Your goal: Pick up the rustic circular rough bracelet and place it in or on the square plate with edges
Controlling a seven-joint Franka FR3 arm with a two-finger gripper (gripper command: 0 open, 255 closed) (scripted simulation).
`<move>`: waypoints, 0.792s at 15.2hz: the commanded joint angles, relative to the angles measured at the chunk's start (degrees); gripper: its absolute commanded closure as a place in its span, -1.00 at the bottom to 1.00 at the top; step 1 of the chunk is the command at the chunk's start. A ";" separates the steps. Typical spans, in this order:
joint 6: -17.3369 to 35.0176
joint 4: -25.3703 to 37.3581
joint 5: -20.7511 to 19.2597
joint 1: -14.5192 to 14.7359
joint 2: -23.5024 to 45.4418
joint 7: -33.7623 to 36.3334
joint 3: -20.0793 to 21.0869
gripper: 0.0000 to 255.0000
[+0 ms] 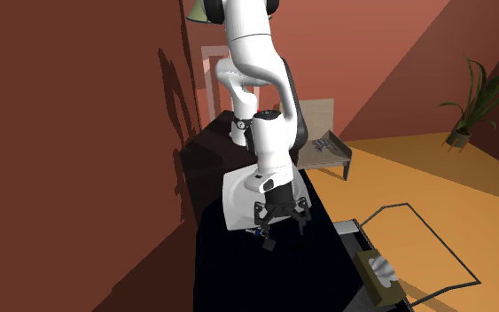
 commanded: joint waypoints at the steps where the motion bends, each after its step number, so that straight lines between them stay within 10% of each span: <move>1: 0.00 0.00 0.00 0.00 0.00 0.00 0.00 1.00; 12: -1.32 -0.27 0.26 -1.34 -1.51 -0.11 1.44 1.00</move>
